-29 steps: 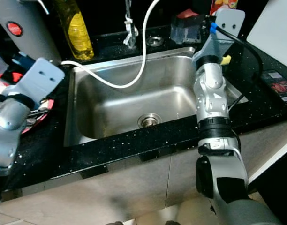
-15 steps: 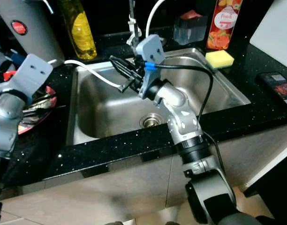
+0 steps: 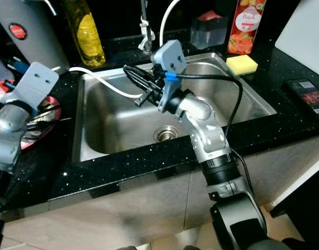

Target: Kitchen organization

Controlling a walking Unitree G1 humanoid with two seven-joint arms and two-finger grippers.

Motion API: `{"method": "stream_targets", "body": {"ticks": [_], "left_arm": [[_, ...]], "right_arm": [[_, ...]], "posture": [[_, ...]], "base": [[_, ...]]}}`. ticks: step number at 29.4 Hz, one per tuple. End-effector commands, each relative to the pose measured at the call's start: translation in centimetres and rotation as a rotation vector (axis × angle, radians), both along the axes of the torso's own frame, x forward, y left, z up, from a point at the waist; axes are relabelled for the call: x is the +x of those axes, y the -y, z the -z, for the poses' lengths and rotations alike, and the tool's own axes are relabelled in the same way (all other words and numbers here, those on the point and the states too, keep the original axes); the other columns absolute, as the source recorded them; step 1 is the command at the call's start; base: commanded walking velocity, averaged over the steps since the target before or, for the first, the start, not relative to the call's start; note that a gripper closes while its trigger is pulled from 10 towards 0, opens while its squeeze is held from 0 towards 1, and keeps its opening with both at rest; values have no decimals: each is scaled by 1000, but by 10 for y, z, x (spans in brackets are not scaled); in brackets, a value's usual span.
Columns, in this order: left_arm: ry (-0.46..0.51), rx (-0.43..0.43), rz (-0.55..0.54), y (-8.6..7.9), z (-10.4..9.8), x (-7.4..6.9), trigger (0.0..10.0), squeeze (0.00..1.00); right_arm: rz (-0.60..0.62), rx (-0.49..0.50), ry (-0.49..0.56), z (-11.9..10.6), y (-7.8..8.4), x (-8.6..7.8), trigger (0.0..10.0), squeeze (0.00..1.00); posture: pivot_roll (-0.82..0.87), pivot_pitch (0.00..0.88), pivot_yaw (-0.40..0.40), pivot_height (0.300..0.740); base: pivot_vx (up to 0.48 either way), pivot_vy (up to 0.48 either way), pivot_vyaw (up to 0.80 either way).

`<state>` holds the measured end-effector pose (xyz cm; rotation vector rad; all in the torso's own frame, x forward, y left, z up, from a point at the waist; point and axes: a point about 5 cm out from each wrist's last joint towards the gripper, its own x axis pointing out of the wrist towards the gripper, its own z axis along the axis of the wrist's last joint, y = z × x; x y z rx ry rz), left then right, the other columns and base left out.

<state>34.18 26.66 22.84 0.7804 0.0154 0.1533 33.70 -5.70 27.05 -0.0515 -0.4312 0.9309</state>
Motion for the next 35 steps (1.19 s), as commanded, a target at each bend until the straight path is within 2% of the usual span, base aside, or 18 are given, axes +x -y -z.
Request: {"method": "stream_targets", "body": {"ticks": [1, 6, 7, 10, 11, 13, 17, 18, 19, 22, 24, 28, 29, 30, 31, 33, 34, 35], "left_arm": [[82, -83, 125, 26, -14, 0, 0, 0], [166, -60, 141, 39, -30, -3, 0, 0], [206, 6, 127, 43, -39, -5, 0, 0], [267, 66, 90, 44, -50, -7, 0, 0], [292, 75, 81, 45, -54, -9, 10000, 0], [324, 75, 87, 49, -60, -10, 10000, 0], [351, 40, 183, 73, -66, -9, 10000, 0], [363, -9, 354, 102, -66, -10, 10000, 0], [363, -9, 354, 102, -66, -10, 10000, 0], [362, -111, 655, 148, -66, -21, 10000, 0], [347, -179, 762, 167, -67, -26, 10000, 0], [230, -213, 820, 176, -50, -24, 10000, 0], [127, -276, 783, 171, -34, -18, 10000, 0], [103, -296, 772, 169, -30, -17, 10000, 0], [29, -397, 655, 156, -14, -7, 10000, 1000], [-1, -458, 593, 149, -4, -2, 10000, 1000], [-1, -458, 593, 149, -4, -2, 10000, 1000], [-65, -542, 484, 139, 7, 3, 10000, 1000]], "right_arm": [[-57, 3, 14, -2, -3, -7, 10000, 0], [-87, -2, 19, -3, -5, -11, 10000, 0], [-94, -1, 17, -3, -5, -12, 10000, 0], [-94, 5, 14, -3, -4, -12, 10000, 0], [-92, 8, 12, -3, -4, -12, 10000, 0], [-84, 16, 8, -3, -3, -11, 10000, 0], [-60, 42, -5, -6, -1, -7, 10000, 0], [-55, 52, -8, -7, -1, -6, 10000, 0], [-55, 52, -8, -7, -1, -6, 10000, 0], [-64, 54, -3, -9, -3, -7, 10000, 0], [-73, 55, 5, -10, -3, -8, 10000, 0], [-64, 64, 15, -12, 0, -10, 10000, 0], [-43, 62, 14, -11, 3, -10, 10000, 0], [-39, 61, 14, -10, 4, -9, 10000, 0], [-25, 59, 11, -8, 7, -10, 10000, 0], [-16, 59, 9, -8, 8, -9, 10000, 0], [-16, 59, 9, -8, 8, -9, 10000, 0], [2, 62, 8, -8, 11, -8, 10000, 0]], "posture": [[69, 0, 60, 740], [71, 0, 59, 740], [73, 0, 57, 740], [72, 0, 56, 740], [73, 0, 55, 740], [73, 0, 55, 740], [78, 0, 49, 740], [82, 0, 44, 740], [82, 0, 44, 740], [82, 0, 44, 740], [82, 0, 44, 740], [53, 0, 63, 740], [44, 0, 74, 740], [44, 0, 74, 740], [33, 0, 80, 740], [33, 0, 80, 740], [33, 0, 80, 740], [33, 0, 80, 740]], "base": [[0, 0, 0], [0, 0, 0], [0, 0, 0], [0, 0, 0], [0, 0, 0], [0, 0, 0], [0, 0, 0], [0, 0, 0], [0, 0, 0], [0, 0, 0], [0, 0, 0], [0, 0, 0], [0, 0, 0], [0, 0, 0], [0, 0, 0], [0, 0, 0], [0, 0, 0], [0, 0, 0]]}}
